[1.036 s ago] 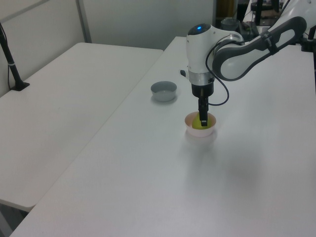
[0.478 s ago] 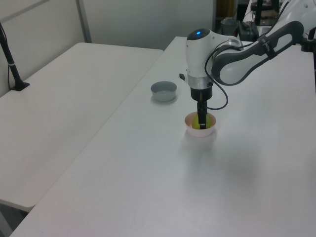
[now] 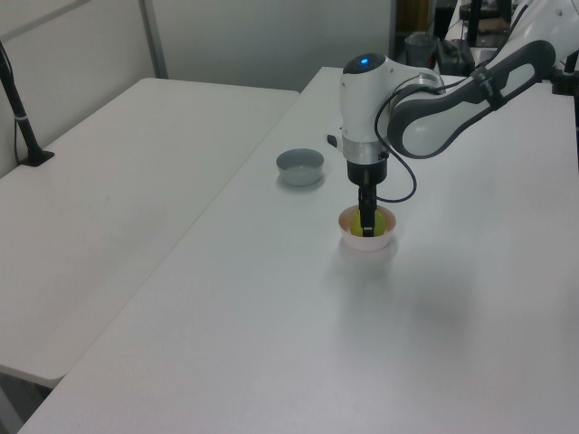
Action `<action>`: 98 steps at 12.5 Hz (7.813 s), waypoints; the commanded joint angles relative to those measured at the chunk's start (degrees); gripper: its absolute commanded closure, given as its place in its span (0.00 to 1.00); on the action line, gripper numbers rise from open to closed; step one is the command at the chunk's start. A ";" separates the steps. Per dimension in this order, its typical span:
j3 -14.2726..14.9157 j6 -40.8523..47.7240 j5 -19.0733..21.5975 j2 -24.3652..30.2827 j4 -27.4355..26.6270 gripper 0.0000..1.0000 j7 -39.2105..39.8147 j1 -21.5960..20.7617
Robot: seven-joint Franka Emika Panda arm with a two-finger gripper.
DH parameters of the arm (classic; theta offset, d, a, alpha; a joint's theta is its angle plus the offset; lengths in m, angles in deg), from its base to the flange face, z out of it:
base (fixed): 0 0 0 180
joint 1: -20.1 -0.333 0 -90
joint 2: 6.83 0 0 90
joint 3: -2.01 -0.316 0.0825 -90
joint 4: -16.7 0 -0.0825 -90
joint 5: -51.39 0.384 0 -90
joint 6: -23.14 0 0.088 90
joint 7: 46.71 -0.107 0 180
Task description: Pick up a pear from the bowl
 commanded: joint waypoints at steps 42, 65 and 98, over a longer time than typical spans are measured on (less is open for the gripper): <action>1.48 5.13 1.33 7.24 2.89 0.43 9.52 16.12; 1.48 -3.14 0.53 -1.29 1.39 0.11 8.20 15.59; 3.77 31.31 3.26 21.92 10.18 0.00 -4.02 10.67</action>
